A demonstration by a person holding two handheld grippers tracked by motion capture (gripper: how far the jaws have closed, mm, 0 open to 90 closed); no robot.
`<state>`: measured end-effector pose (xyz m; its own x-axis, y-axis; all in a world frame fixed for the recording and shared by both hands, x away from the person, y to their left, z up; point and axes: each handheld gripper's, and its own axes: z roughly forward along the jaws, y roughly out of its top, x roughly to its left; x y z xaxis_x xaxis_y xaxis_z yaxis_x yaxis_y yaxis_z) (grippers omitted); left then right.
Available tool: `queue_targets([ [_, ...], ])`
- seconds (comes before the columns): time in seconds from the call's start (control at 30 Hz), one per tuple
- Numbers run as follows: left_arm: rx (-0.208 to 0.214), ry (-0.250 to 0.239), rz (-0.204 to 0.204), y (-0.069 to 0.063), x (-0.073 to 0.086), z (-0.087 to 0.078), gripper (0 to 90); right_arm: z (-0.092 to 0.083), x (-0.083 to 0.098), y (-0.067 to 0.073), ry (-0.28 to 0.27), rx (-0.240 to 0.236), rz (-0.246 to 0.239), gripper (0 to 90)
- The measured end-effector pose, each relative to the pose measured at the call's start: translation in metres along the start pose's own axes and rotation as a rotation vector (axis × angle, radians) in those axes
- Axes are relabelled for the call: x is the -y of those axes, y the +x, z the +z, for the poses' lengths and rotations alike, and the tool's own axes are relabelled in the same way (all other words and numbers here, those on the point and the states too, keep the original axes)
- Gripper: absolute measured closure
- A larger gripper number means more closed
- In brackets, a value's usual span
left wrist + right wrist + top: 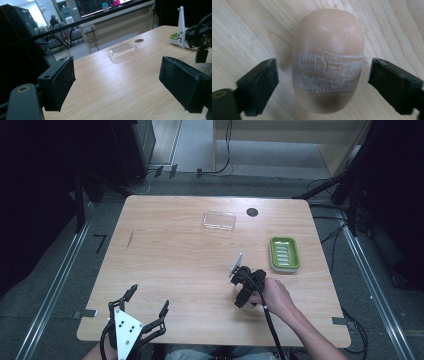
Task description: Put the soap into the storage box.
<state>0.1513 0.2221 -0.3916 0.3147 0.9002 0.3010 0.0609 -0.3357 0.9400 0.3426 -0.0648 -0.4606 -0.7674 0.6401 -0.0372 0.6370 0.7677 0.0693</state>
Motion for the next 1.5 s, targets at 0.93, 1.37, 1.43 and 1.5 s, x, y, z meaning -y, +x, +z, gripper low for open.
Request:
queue_targets([
  [0.93,-0.004,-0.007,0.003,-0.0003,-0.0001,-0.0012,13.8,0.0036,0.0004,-0.0019,0.003,-0.014,0.017,33.0],
  [1.37,-0.004,-0.008,0.002,-0.0004,0.0001,-0.0009,13.8,0.0026,0.0,-0.0009,0.017,0.001,-0.008,33.2],
  [1.43,-0.003,-0.009,0.004,-0.0006,0.0001,-0.0008,13.8,0.0003,0.0003,-0.001,0.013,-0.001,-0.006,33.2],
  [1.5,-0.004,-0.008,0.003,-0.0005,0.0001,-0.0009,13.8,-0.0004,0.0004,-0.0016,0.014,-0.001,-0.011,33.2],
])
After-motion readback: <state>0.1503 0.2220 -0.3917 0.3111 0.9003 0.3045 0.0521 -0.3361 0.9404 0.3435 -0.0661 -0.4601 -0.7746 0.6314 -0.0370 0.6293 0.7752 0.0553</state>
